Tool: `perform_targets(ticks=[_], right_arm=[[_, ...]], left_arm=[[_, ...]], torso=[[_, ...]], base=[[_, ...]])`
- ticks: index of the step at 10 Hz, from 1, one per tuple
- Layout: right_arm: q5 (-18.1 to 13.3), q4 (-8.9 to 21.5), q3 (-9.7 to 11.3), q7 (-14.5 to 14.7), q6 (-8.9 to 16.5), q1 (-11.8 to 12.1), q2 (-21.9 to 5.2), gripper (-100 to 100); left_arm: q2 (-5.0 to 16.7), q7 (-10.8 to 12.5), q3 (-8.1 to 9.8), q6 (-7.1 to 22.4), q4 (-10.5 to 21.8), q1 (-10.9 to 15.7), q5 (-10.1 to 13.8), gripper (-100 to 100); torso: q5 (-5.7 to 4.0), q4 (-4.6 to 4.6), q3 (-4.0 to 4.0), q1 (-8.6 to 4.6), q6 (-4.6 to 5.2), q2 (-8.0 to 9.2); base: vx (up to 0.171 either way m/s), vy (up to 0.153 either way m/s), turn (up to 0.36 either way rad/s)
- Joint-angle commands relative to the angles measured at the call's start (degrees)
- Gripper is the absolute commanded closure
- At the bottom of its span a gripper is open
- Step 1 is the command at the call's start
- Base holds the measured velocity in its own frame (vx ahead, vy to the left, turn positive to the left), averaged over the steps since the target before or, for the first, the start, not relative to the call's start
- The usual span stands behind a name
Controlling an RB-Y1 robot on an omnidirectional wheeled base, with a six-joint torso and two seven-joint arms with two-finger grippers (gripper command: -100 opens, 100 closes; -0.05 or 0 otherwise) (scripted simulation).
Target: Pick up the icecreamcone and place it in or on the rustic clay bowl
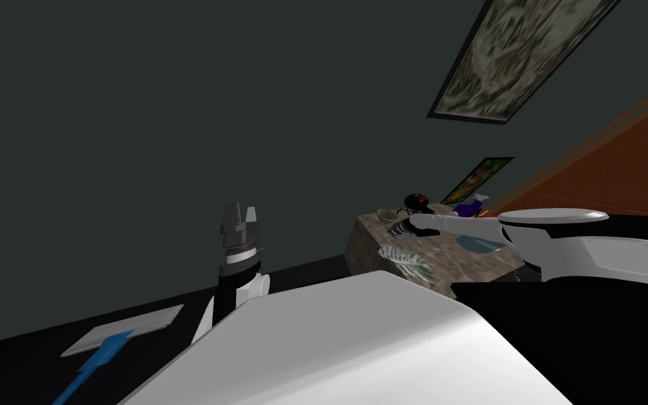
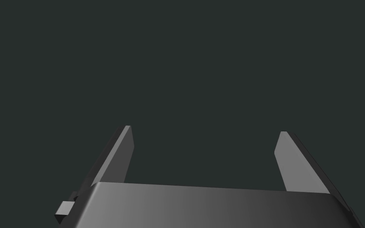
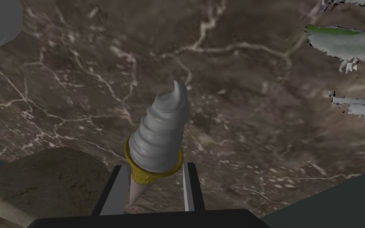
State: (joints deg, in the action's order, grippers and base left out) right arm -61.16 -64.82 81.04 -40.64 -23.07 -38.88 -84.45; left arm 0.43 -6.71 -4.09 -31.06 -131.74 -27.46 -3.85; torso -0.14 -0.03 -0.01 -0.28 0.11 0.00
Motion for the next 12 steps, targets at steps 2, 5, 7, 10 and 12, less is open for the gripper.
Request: perform_targets(ticks=[2,5,7,10,12], right_arm=[[0.0,0.0,0.0,0.0,0.0,0.0,0.0,0],[-5.7,2.7,-5.9,-2.1,-4.6,0.0,3.3,100],[-8.8,3.9,-8.4,-2.9,-6.4,0.1,4.6,100],[-13.7,6.1,-12.9,-4.5,-9.9,0.2,7.3,100],[-16.3,7.2,-15.6,-5.3,-11.6,0.2,8.7,100]], left_arm=[[0.0,0.0,0.0,0.0,0.0,0.0,0.0,0],[0.0,0.0,0.0,0.0,0.0,0.0,0.0,0],[0.0,0.0,0.0,0.0,0.0,0.0,0.0,0],[0.0,0.0,0.0,0.0,0.0,0.0,0.0,0],[0.0,0.0,0.0,0.0,0.0,0.0,0.0,0]], torso=[[0.0,0.0,0.0,0.0,-0.01,0.0],[-0.02,0.03,0.09,-0.05,-0.01,0.15],[0.0,0.03,0.07,-0.04,-0.02,0.12],[0.01,0.04,0.09,-0.04,-0.03,0.14],[0.01,0.03,0.07,-0.02,-0.01,0.1]], base=[[0.0,0.0,0.0],[-0.047,-0.012,-0.053],[-0.028,-0.013,-0.029],[-0.04,-0.014,-0.036],[-0.028,-0.011,-0.034]])
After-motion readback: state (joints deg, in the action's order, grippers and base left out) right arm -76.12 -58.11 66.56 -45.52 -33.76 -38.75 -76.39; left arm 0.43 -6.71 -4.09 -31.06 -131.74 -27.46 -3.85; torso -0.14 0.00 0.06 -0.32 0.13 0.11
